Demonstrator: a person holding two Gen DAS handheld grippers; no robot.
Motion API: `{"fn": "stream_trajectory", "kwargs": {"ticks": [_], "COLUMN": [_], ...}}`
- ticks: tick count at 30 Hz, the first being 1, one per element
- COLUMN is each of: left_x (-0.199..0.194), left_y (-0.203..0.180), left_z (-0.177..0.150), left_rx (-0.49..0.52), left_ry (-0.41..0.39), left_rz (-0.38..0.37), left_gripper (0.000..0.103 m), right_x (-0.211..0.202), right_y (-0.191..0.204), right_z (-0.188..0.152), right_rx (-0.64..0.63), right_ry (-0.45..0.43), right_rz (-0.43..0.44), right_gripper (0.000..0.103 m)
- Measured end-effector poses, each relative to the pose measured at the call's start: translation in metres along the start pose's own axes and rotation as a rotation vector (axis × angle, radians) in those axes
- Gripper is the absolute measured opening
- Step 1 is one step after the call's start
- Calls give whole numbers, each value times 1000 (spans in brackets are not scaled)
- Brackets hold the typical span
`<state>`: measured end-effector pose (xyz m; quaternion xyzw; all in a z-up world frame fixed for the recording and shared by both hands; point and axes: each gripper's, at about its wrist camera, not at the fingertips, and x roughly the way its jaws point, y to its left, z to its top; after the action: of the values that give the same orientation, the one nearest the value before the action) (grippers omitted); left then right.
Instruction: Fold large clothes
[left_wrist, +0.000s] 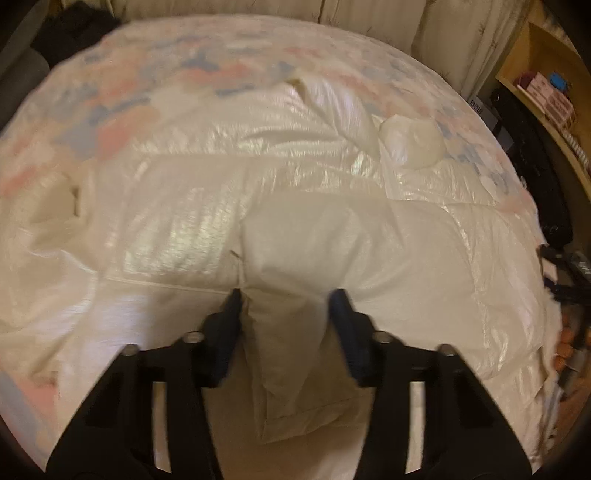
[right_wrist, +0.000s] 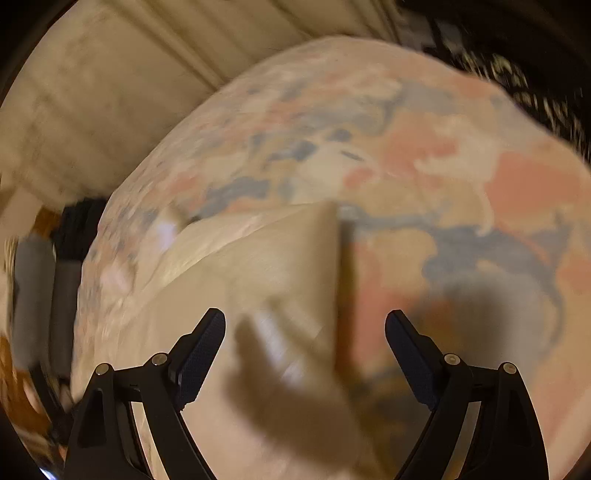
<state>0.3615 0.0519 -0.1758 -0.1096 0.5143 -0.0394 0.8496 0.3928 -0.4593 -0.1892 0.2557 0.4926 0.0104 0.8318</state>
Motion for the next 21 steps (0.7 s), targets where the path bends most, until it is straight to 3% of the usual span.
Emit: {"fn": "stream_trajectory", "kwargs": {"ticks": [2, 3, 4, 5, 6, 8, 11, 14, 15, 18, 21], "left_x": [2, 2, 1, 0, -2, -3, 8, 18, 15, 1, -25], "left_y": [1, -1, -3, -6, -9, -16, -21, -31, -34, -33, -22], "left_z": [5, 7, 8, 10, 12, 16, 17, 12, 10, 7, 6], "left_rx": [-14, -11, -2, 14, 31, 61, 91, 144, 158, 178, 143], "left_ry": [-9, -18, -29, -43, -67, -114, -122, -108, -114, -107, -137], "left_rz": [-20, -21, -14, -6, 6, 25, 48, 103, 118, 120, 126], "left_gripper": [25, 20, 17, 16, 13, 12, 13, 16, 16, 20, 20], "right_x": [23, 32, 41, 44, 47, 39, 43, 56, 54, 34, -2], "right_y": [-17, -24, -28, -28, -22, -1, 12, 17, 20, 31, 46], "right_z": [9, 11, 13, 12, 16, 17, 15, 0, 1, 3, -19], "right_rx": [75, 106, 133, 136, 103, -37, -118, -146, -150, -162, -240], "right_ry": [33, 48, 62, 63, 58, -10, -49, -5, -3, -28, -111], "right_rz": [47, 84, 140, 173, 200, 111, 4, -71, -90, -168, -239], "right_gripper": [89, 81, 72, 41, 31, 20, 19, 27, 35, 50, 50]}}
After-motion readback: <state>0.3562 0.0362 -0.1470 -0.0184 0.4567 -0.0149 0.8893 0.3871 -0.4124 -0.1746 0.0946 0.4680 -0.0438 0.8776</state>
